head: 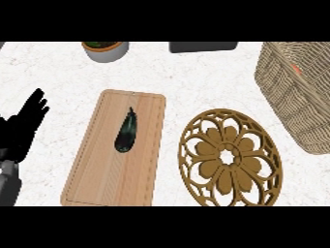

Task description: Pick the squash from the placemat and place it in the basket

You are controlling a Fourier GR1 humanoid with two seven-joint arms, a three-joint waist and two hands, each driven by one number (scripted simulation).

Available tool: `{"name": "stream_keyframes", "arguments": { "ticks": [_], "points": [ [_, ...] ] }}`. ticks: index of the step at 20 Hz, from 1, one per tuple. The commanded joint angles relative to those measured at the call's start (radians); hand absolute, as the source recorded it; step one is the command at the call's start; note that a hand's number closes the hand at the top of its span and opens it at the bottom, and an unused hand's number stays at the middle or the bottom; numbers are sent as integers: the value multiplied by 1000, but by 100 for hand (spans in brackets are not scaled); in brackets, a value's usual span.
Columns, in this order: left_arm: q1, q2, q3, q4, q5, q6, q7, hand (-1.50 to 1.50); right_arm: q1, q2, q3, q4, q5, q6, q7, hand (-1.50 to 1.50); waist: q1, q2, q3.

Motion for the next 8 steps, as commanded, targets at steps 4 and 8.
{"name": "stream_keyframes", "arguments": {
  "ticks": [4, 8],
  "points": [
    [42, 20, 31, -7, 10, 6, 18, 0, 87, 109, -33, -60, -35, -71, 26, -150, -50, -26, 1],
    [73, 9, 40, -7, 6, 24, -2, 0, 121, 137, -32, -129, -42, -59, 6, -150, -86, -43, -1]
  ]
}}
